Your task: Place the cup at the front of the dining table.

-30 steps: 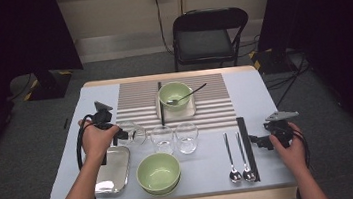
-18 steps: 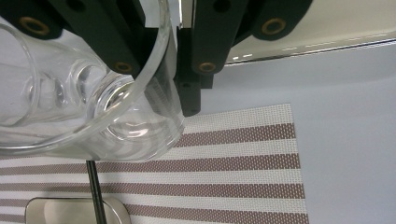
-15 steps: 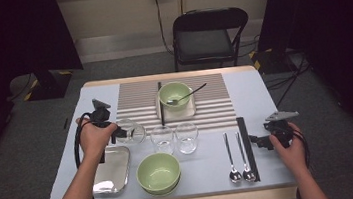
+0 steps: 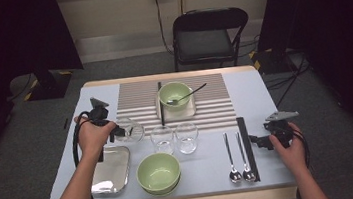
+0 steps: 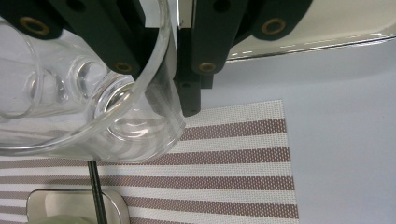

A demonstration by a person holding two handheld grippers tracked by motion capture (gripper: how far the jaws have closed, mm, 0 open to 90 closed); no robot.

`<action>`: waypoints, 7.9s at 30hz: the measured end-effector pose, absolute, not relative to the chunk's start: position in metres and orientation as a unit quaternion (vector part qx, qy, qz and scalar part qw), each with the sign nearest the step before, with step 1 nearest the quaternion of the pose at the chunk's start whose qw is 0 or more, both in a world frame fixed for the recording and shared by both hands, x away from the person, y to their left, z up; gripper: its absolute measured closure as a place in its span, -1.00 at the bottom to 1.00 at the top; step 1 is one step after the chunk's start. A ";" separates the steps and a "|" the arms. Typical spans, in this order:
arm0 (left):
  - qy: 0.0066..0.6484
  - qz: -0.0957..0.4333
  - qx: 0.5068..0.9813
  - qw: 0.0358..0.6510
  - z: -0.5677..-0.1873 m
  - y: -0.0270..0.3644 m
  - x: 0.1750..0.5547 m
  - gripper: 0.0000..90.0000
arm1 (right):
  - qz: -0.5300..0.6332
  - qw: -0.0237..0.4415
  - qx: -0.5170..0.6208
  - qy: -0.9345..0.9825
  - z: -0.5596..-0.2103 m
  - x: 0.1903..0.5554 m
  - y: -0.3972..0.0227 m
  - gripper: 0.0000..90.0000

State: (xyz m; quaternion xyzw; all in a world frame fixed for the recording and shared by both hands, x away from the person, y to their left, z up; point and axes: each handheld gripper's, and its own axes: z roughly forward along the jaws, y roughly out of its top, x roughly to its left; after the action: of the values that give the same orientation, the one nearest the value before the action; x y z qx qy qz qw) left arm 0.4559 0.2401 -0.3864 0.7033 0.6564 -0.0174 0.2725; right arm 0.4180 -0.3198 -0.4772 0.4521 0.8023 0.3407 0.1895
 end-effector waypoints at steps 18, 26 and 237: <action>0.658 -0.017 0.702 0.272 -0.380 0.241 0.459 0.90 | 0.340 0.190 0.452 0.802 -0.477 0.418 -0.320 -0.66; 0.663 -0.017 0.696 0.277 -0.377 0.242 0.462 0.90 | 0.340 0.190 0.453 0.802 -0.477 0.418 -0.320 -0.66; 0.670 -0.038 0.680 0.295 -0.360 0.233 0.528 0.90 | 0.341 0.188 0.455 0.801 -0.477 0.418 -0.320 -0.66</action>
State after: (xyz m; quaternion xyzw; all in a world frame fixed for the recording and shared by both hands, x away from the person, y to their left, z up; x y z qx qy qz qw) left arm 0.5276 0.2335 -0.3604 0.6802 0.6698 -0.0383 0.2953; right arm 0.4182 -0.3198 -0.4773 0.4555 0.8008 0.3406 0.1878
